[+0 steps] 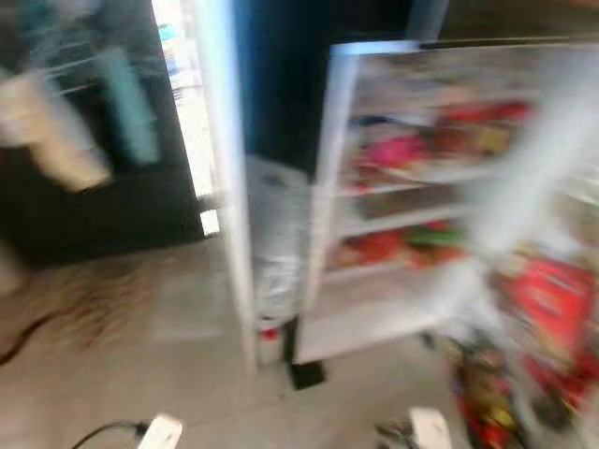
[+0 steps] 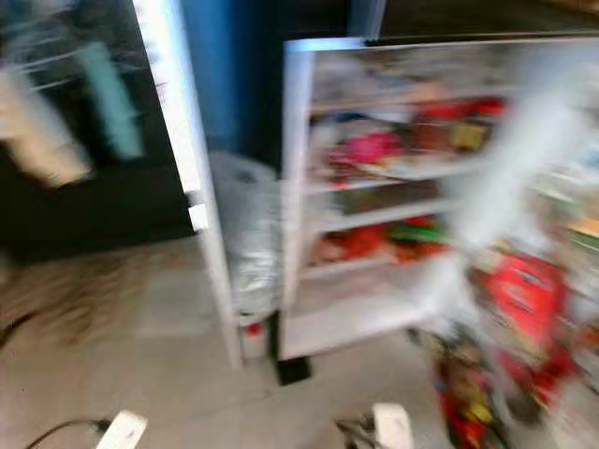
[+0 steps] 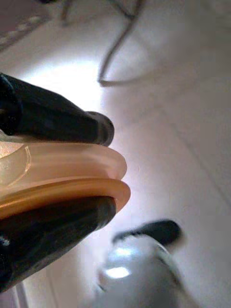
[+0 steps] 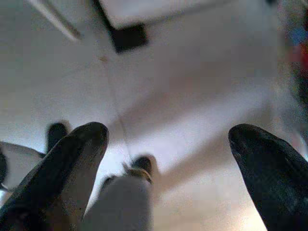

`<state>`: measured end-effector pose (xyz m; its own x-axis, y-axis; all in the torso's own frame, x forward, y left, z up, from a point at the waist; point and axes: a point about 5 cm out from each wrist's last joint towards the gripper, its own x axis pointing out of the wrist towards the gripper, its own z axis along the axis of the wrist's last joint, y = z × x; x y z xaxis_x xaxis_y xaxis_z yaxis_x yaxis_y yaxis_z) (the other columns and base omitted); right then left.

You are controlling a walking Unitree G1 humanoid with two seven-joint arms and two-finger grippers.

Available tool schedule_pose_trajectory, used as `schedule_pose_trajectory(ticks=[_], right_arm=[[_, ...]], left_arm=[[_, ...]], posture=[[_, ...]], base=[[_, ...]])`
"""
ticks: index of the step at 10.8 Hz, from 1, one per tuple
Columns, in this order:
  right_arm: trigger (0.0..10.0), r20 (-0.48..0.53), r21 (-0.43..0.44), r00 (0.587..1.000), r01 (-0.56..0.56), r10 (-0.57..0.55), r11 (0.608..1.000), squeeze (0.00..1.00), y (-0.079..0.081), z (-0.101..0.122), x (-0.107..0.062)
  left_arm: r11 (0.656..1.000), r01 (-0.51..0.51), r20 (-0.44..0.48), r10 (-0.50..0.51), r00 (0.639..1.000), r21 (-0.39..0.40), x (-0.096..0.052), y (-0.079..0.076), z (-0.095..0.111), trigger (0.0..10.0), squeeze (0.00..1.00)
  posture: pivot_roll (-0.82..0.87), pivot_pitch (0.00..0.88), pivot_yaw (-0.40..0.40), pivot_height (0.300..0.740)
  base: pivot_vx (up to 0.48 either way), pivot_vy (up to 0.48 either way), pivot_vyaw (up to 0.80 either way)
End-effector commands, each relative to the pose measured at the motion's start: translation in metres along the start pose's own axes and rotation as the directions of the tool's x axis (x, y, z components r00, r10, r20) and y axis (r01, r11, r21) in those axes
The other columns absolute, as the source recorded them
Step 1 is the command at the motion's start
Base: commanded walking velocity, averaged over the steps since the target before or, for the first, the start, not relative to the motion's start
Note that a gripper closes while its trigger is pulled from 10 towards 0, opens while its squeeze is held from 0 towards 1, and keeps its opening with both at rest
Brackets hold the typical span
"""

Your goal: Restocking fridge

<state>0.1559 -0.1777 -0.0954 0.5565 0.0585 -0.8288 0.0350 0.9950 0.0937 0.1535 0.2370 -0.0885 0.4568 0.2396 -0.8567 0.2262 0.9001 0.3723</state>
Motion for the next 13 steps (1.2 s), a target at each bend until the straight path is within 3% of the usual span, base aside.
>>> schedule_pose_trajectory(ticks=[1, 4, 6, 7, 9, 11, 13], right_arm=[[10.0, -0.022, 0.005, 0.999, 0.025, -0.025, 1.000, 0.00, -0.011, -0.010, -0.004], [10.0, -0.029, 0.005, 0.999, 0.046, -0.046, 0.999, 0.00, -0.035, -0.015, -0.012], [10.0, -0.038, -0.004, 0.998, 0.040, -0.040, 0.999, 0.00, -0.031, -0.018, -0.011], [10.0, -0.039, -0.013, 0.999, 0.026, -0.026, 1.000, 0.00, -0.017, -0.016, -0.007], [10.0, -0.046, -0.015, 0.999, 0.019, -0.020, 1.000, 0.00, -0.014, -0.016, -0.006], [10.0, -0.046, 0.003, 0.998, 0.041, -0.041, 0.999, 0.00, -0.036, -0.020, -0.013], [10.0, -0.053, 0.004, 0.998, 0.040, -0.040, 0.999, 0.00, -0.038, -0.021, -0.014]], left_arm=[[1.000, 0.015, 0.010, -0.015, 1.000, -0.002, 0.000, -0.005, 0.005, 10.0, 0.00], [1.000, 0.016, 0.011, -0.016, 1.000, 0.004, 0.000, -0.005, 0.004, 10.0, 0.00], [1.000, 0.017, 0.010, -0.017, 1.000, 0.007, 0.000, -0.005, 0.004, 10.0, 0.00], [1.000, 0.018, 0.010, -0.018, 1.000, 0.009, 0.000, -0.005, 0.004, 10.0, 0.00], [1.000, 0.018, 0.012, -0.018, 1.000, 0.006, 0.000, -0.005, 0.004, 10.0, 0.00], [1.000, 0.015, 0.010, -0.015, 1.000, 0.002, 0.000, -0.005, 0.004, 10.0, 0.00], [1.000, 0.015, 0.010, -0.015, 1.000, 0.000, 0.000, -0.005, 0.004, 10.0, 0.00]], posture=[[-0.09, 0.019, -0.062, 0.740], [-0.09, 0.004, -0.060, 0.740], [-0.09, 0.000, -0.058, 0.740], [-0.09, 0.000, -0.058, 0.740], [-0.09, 0.000, -0.060, 0.740], [-0.09, 0.000, -0.062, 0.740], [-0.09, 0.003, -0.062, 0.740]], base=[[0.000, 0.000, 0.00], [0.000, -0.171, 0.00], [0.000, -0.262, 0.00], [0.000, -0.266, 0.00], [0.000, -0.266, 0.62], [0.000, -0.266, 0.00], [0.000, -0.264, 0.00]])
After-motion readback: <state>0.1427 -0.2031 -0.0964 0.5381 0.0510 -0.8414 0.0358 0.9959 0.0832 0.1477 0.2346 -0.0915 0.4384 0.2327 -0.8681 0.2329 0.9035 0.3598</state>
